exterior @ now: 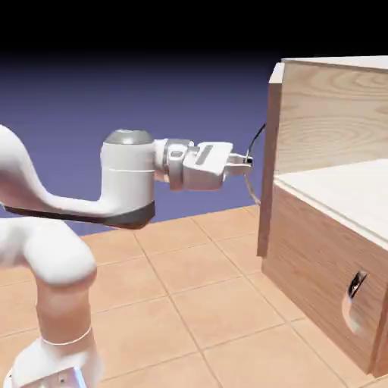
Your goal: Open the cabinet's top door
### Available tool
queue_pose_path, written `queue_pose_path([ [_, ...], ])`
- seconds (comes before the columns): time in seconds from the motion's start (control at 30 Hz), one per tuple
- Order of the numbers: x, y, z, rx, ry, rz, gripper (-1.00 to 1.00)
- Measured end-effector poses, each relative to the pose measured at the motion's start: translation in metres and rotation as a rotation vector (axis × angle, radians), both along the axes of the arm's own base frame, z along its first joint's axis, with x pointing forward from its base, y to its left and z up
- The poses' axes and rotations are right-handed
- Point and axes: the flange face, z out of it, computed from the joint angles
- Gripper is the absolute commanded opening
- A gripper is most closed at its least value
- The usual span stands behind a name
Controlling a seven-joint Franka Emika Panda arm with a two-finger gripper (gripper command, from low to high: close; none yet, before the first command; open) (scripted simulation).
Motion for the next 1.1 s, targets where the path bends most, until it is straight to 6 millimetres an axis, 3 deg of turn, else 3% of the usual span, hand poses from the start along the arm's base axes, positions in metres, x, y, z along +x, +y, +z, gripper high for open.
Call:
queue_pose_path([
  [0.67,-0.056,0.128,0.0,0.0,0.0,-0.327,-1.0],
  [1.1,-0.07,0.249,0.0,0.001,0.0,-0.611,-1.0],
])
